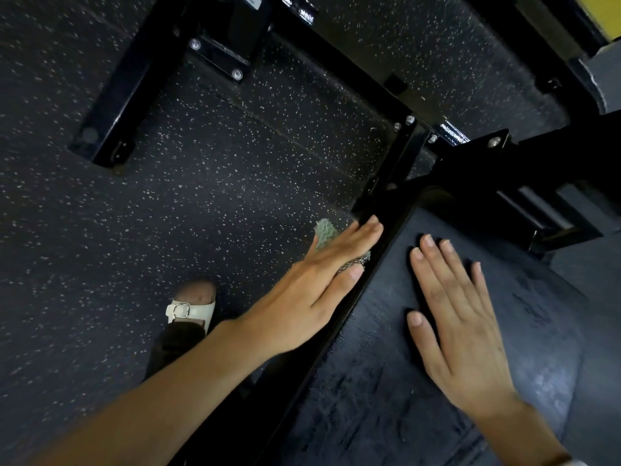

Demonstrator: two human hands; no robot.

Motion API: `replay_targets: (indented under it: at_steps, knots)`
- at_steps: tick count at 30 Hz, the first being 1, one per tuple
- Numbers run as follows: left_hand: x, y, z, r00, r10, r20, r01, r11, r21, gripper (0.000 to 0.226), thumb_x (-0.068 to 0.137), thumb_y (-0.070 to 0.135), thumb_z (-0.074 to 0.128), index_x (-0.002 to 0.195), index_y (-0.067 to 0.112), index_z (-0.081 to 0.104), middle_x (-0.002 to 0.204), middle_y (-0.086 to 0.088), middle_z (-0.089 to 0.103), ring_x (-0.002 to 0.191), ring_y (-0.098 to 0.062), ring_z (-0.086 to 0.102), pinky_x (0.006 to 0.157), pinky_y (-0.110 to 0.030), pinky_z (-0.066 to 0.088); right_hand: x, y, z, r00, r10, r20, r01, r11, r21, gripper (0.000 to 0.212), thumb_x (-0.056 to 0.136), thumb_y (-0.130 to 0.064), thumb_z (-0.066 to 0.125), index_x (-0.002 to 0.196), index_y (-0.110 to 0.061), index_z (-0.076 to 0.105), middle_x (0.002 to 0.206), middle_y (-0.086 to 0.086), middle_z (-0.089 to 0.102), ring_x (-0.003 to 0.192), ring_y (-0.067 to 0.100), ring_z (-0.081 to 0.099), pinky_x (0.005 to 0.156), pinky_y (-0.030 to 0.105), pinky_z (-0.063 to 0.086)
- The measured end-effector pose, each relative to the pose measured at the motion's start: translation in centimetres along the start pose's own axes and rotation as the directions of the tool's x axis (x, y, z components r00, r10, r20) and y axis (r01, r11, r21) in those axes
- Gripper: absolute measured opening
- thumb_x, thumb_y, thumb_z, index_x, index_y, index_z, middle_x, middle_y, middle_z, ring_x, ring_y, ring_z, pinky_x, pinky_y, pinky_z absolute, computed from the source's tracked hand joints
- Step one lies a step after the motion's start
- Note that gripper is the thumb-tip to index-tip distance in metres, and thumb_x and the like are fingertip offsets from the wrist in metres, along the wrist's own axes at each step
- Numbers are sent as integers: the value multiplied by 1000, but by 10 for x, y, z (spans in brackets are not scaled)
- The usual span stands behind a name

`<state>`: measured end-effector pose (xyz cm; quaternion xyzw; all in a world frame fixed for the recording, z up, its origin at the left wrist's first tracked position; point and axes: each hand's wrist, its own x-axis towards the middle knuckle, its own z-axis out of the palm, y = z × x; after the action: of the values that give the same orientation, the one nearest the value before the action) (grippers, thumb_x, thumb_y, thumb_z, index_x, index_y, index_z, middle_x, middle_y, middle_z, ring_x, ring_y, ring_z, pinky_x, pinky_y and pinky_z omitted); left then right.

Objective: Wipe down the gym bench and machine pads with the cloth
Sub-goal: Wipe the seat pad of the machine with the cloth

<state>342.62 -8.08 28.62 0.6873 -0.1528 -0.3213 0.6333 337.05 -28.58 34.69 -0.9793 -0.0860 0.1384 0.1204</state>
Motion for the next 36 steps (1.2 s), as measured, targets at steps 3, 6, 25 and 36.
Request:
replay_targets:
  at_steps: [3, 6, 25, 36]
  knots:
    - [5, 1, 1, 1000, 8, -13, -8, 1000, 4, 51, 105, 34, 29, 155, 21, 27, 162, 14, 23, 148, 3, 15, 123, -27, 14, 2, 2, 5, 1000, -9, -20, 9, 1000, -9, 56, 107, -42, 19, 156, -17, 18, 165, -6, 13, 152, 21, 14, 124, 45, 5]
    - [26, 2, 1, 1000, 15, -11, -15, 1000, 19, 48, 108, 31, 30, 155, 25, 25, 162, 14, 23, 147, 4, 17, 125, -38, 13, 1, 2, 7, 999, -3, -35, 3, 1000, -9, 56, 106, -42, 17, 156, -16, 20, 165, -5, 15, 152, 21, 14, 123, 46, 7]
    - [107, 18, -7, 999, 5, 44, -5, 1000, -2, 43, 108, 26, 33, 152, 27, 36, 160, 9, 30, 147, -3, 22, 123, -33, 18, 3, 3, 7, 1000, -18, -25, 17, 999, -28, 56, 105, -42, 16, 157, -21, 17, 165, -6, 15, 152, 19, 16, 123, 44, 7]
    - [67, 12, -6, 999, 27, 30, -27, 1000, -13, 45, 108, 25, 33, 153, 26, 31, 159, 13, 31, 146, 3, 22, 119, -15, 18, 4, 3, 8, 999, -10, -34, 9, 1000, -17, 56, 105, -43, 16, 155, -17, 22, 164, -3, 19, 151, 20, 18, 123, 44, 7]
